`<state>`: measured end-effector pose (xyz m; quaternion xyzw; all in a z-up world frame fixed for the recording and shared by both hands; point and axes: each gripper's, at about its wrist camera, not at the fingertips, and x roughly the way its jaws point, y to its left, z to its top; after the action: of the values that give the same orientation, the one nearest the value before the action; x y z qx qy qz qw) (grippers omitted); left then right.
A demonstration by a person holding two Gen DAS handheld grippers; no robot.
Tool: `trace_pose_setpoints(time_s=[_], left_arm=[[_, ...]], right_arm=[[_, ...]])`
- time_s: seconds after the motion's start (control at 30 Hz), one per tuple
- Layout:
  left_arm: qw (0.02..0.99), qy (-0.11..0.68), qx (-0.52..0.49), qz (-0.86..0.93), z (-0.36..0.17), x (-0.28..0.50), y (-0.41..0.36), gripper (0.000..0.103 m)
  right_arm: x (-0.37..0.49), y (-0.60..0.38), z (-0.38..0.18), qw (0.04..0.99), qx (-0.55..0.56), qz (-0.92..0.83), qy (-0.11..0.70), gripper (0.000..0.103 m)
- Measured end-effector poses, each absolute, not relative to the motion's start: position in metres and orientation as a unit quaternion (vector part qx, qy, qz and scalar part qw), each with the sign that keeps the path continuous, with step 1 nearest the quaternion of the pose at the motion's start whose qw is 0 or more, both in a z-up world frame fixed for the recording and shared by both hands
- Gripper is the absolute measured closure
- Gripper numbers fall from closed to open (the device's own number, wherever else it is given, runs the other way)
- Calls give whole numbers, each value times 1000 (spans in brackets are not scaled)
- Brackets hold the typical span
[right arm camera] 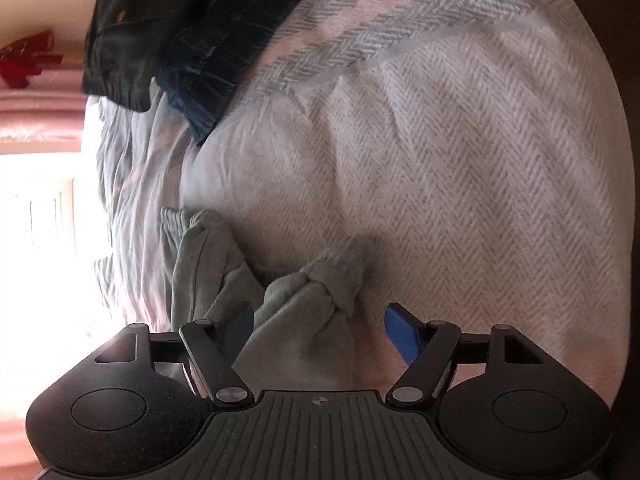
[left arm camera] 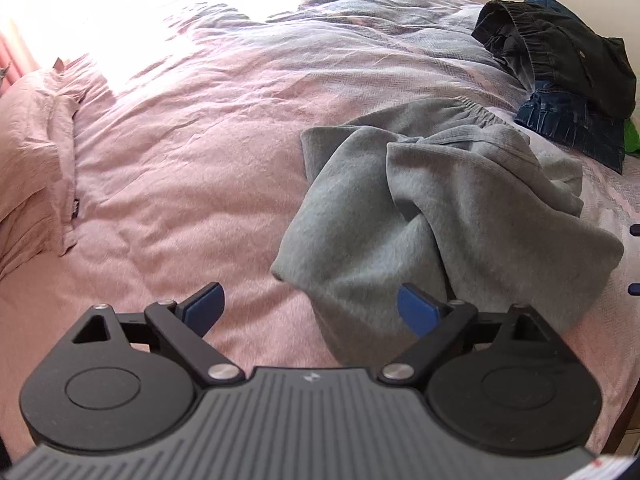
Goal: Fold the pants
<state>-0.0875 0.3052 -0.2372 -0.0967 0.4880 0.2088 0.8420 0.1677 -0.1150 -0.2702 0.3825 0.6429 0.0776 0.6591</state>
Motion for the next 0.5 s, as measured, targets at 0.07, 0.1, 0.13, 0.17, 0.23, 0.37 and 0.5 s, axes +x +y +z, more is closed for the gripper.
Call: trace_pose_setpoints(time_s=[0.07, 0.1, 0.13, 0.17, 0.23, 0.37, 0.5], left_arm=[[844, 491, -107, 188, -253, -73, 322, 9], [842, 495, -115, 180, -264, -65, 330, 9], [839, 500, -127, 175, -275, -59, 338, 9], [834, 505, -141, 174, -284, -54, 344, 9], [822, 508, -182, 182, -304, -47, 356, 30], [823, 478, -239, 191, -313, -60, 362, 83], [831, 434, -279, 207, -288, -89, 343, 90]], right_arm=[[172, -110, -283, 656, 398, 58, 638, 33], [174, -108, -290, 652, 402, 50, 641, 33], [176, -105, -298, 644, 404, 42, 648, 33], [177, -102, -305, 633, 403, 33, 660, 33], [171, -100, -322, 602, 422, 26, 677, 41], [165, -104, -304, 637, 410, 72, 648, 80], [170, -99, -236, 709, 364, 174, 578, 82]])
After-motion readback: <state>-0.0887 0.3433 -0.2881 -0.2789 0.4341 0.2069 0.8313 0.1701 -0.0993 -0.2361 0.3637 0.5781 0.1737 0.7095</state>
